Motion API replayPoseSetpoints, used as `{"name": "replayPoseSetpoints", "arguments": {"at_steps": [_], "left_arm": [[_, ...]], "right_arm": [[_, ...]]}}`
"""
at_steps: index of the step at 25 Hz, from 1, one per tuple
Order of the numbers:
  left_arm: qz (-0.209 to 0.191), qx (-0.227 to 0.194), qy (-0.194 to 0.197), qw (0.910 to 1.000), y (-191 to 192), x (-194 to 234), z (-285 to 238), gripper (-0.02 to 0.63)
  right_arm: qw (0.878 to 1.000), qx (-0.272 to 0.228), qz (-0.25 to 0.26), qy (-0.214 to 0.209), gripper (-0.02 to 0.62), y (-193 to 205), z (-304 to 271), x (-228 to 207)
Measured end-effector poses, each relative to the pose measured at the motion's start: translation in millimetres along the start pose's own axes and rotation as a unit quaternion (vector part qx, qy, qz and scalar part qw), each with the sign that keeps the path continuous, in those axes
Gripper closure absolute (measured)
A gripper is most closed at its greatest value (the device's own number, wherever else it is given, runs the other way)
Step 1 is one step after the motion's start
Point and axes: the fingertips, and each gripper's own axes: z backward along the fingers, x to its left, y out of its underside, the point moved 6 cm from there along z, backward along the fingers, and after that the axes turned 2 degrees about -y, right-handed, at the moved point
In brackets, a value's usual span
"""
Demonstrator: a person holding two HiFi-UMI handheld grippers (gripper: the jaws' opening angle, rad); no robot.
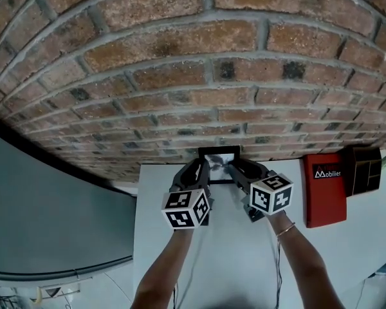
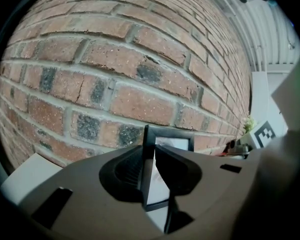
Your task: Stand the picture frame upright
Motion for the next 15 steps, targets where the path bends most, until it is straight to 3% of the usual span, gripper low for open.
{"name": "replayPoseSetpoints", "arguments": {"at_steps": [15], "left_arm": [[-0.004,-0.011,-0.005,0.9999,-1.0,-1.0,3.7,0.520]], "right_arm": [[1.000,-0.024,-0.005,-0.003,0.483,-6.3,7.6,-0.6]]}}
